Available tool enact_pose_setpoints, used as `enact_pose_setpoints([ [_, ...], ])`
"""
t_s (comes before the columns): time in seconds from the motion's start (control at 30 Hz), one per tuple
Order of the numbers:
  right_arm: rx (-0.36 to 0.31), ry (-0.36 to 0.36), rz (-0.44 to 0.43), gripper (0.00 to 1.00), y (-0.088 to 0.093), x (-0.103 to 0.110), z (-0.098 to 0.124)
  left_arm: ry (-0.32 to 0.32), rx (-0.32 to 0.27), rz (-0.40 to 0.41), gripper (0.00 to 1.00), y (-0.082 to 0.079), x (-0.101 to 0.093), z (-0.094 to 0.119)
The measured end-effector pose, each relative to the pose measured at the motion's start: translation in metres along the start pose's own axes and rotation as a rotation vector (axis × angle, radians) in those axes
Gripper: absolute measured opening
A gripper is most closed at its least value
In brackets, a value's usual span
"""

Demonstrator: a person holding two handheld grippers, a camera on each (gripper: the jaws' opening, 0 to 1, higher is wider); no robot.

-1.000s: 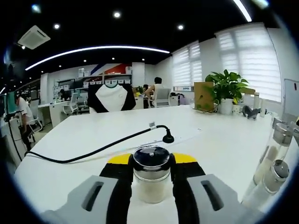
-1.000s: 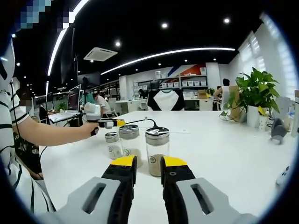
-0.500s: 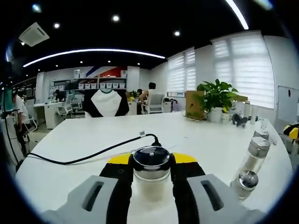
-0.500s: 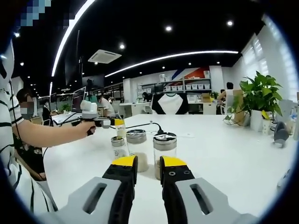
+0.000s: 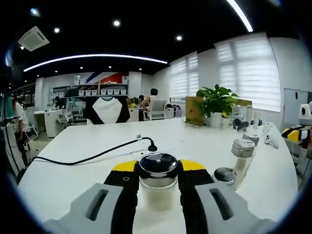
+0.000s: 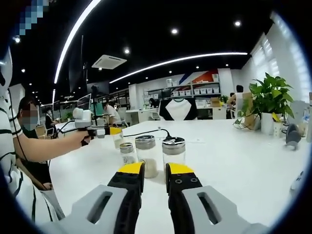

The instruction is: Rotate the seasoning bottle until the label or dispensing opening points toward the visible target arrow and the bottle remains upright within the marked orientation range

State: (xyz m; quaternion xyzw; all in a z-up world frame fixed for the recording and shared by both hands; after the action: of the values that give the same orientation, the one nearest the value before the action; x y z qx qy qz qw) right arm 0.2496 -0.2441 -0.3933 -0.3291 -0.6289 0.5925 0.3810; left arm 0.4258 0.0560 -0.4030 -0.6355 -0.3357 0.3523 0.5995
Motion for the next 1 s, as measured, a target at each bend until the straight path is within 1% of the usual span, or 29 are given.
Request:
enact_pose_setpoints([
  [0.03,-0.001,0.000,-0.002,0.14,0.000,0.000,0.000,-0.002,-0.006,0.021,0.32,0.000,0.000,0.004],
  [0.1,-0.002,-0.002,-0.006,0.14,0.000,0.001,0.001,-0.008,-0.011,0.032,0.32,0.000,0.001,0.009],
  [0.2,-0.001,-0.011,-0.005,0.13,0.001,0.005,0.001,-0.017,0.004,-0.019,0.32,0.002,-0.001,0.018],
  [0.33,-0.004,-0.023,-0.002,0.13,0.001,0.009,0.000,-0.012,-0.004,0.008,0.32,0.003,-0.003,0.026],
  [0.47,-0.003,-0.033,-0.006,0.13,0.004,0.011,0.000,-0.021,0.001,-0.011,0.32,0.005,-0.004,0.031],
  [0.6,0.003,-0.044,0.002,0.12,0.005,0.012,0.000,-0.024,-0.009,0.002,0.32,0.007,-0.004,0.034],
  [0.67,0.007,-0.046,0.023,0.12,0.006,0.010,0.000,-0.032,-0.006,0.005,0.32,0.010,-0.004,0.034],
  [0.7,0.019,-0.047,0.050,0.12,0.007,0.010,0.000,-0.040,0.000,-0.004,0.32,0.013,-0.004,0.035],
  [0.8,0.024,-0.050,0.055,0.12,0.007,0.010,0.000,-0.046,0.009,-0.020,0.32,0.018,-0.005,0.036],
  [0.93,0.027,-0.051,0.045,0.12,0.008,0.011,-0.001,-0.046,0.008,0.000,0.32,0.023,-0.006,0.037],
  [1.0,0.028,-0.057,0.049,0.12,0.008,0.013,0.000,-0.043,0.005,0.008,0.32,0.025,-0.009,0.038],
])
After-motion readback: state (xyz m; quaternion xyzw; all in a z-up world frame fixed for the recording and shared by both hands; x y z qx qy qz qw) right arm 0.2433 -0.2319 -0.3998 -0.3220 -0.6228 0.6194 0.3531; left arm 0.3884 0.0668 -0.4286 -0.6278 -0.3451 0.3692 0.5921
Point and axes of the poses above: the point that each gripper's makers call its tool centre point, and the gripper's own axes: z roughly backward along the fingers, x roughly to its left, y roughly out of its underside, the point moved 3 cm from there along z, roughly backward along the fingers, and after that the axes turned 8 degrees about -x, right-handed, at the moved point
